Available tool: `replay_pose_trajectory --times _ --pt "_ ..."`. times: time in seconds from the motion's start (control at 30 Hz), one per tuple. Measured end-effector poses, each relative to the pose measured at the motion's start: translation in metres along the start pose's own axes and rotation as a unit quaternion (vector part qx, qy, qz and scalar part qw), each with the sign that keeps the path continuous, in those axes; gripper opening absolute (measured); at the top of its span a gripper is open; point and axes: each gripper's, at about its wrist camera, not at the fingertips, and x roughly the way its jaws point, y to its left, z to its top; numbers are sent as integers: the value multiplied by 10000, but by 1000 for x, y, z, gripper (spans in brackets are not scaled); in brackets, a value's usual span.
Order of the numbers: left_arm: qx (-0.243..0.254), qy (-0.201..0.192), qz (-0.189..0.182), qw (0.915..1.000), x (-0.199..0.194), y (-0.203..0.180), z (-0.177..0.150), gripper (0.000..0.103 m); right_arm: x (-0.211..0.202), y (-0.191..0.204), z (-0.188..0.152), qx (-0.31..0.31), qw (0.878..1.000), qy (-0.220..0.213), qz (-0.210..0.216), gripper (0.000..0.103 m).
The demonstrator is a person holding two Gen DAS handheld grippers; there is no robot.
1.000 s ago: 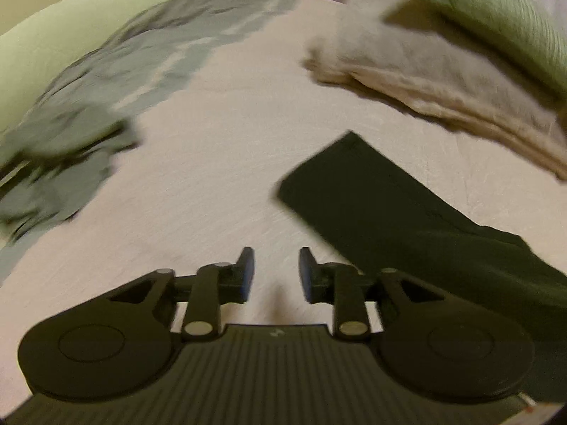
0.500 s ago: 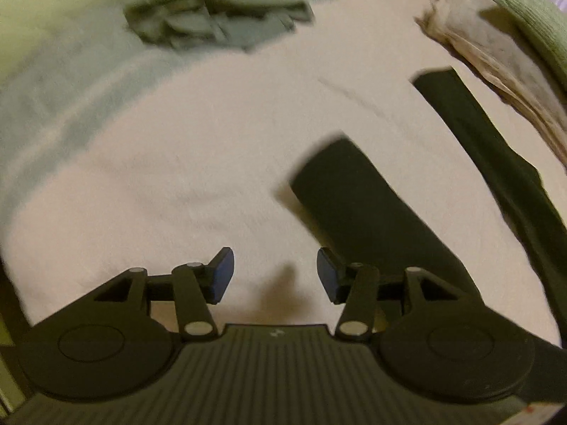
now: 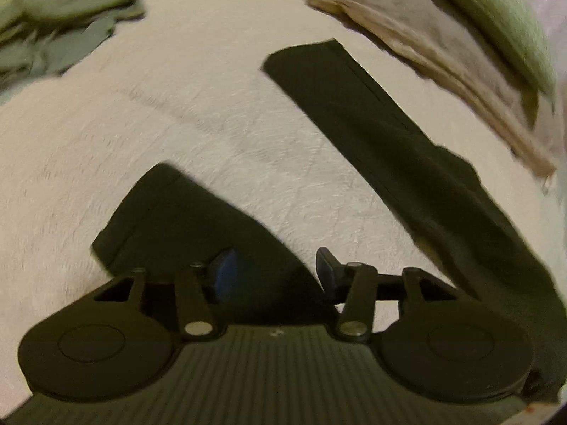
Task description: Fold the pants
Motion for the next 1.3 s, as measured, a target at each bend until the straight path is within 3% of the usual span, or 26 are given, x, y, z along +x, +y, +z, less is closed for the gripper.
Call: replay_pose_trajectory --times 0.1,0.3,0.47,0.57,0.63,0.7,0.77,0.87,1.0,1.1,1.2,1.27,1.3 --pt "-257 -121 -88 9996 -22 12 -7 49 7 3 2 -197 9997 136 7 4" --pt "-1174 206 286 9925 -54 77 -40 49 10 -12 -2 3 9997 222 36 4" --pt "-2050 299 206 9781 -33 104 -38 58 4 -21 -4 98 9997 225 31 4" --pt "-2454 94 204 9692 -16 106 -36 62 -1 -26 -7 163 9996 232 -33 4" --pt "-2572 -68 271 9659 -10 105 -30 60 -6 -31 -8 232 9994 244 -96 4" --pt "-2547 -207 240 9665 -10 104 -23 17 -12 -36 -11 306 9992 240 -100 4" --pt "-2462 -187 287 9686 -16 108 -16 3 -23 -42 -16 406 9990 177 -90 4" --pt "-2227 -454 127 9737 -49 117 -5 2 -47 -48 -26 355 9993 94 -67 4" --pt "-1448 -822 80 9860 -120 135 -9 4 -85 -58 -57 345 9992 146 -123 4" --pt "-947 -784 737 9897 -137 164 -33 5 -81 -72 -92 258 9954 579 -725 4" --pt "-728 38 1316 9886 -102 194 -64 9 -61 -93 -118 600 9837 892 -1441 7" --pt "-562 349 2012 9773 -84 201 -76 9 -60 -92 -121 866 9818 818 -1476 18" --pt "-639 277 2045 9764 -85 205 -78 11 -61 -87 -119 770 9823 860 -1474 34"
